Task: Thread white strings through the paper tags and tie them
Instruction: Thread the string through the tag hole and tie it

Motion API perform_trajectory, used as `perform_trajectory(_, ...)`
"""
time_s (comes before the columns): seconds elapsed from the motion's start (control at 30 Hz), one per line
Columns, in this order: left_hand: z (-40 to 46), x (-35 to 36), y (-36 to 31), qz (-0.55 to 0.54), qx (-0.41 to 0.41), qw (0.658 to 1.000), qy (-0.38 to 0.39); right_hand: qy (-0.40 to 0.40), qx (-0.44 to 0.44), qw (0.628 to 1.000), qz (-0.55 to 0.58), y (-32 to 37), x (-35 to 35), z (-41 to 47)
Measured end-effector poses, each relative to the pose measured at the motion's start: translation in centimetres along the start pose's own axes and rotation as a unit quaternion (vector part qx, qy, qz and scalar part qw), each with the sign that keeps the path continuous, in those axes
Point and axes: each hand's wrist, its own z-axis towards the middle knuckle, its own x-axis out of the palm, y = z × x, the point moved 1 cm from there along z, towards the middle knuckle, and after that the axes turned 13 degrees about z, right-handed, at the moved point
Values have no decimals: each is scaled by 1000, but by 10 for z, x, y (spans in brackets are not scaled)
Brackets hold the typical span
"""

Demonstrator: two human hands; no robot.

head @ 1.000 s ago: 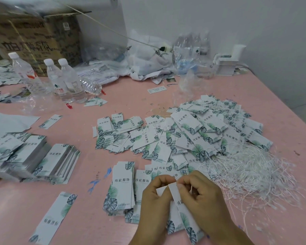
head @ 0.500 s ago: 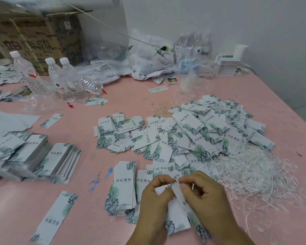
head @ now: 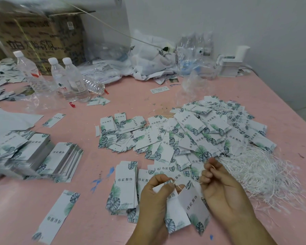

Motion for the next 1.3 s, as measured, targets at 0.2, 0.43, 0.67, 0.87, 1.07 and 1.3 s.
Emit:
perform_trajectory(0.2,1,0,3,12,12,1000,-14,130,-89,969,-192,-9,1,-17)
perform_trajectory(0.43,-1,2,3,47,28,998,-26,145,-122,863,-468,-24,1,-33)
perform_trajectory(0.67,-2,2,4,127,90,986,-58,103,-177,787,-582,-28,4,-31)
perform_trajectory(0.87,-2,-1,7,194,125,972,-43,113,-220,743,-622,-28,4,-29)
perform_trajectory(1.07,-1,3,7,102,48,994,10,132,-254,700,-654,-28,3,-30)
perform_trajectory(1.3,3,-1,15,150,90,985,-2,179,-277,643,-691,-39,2,-33)
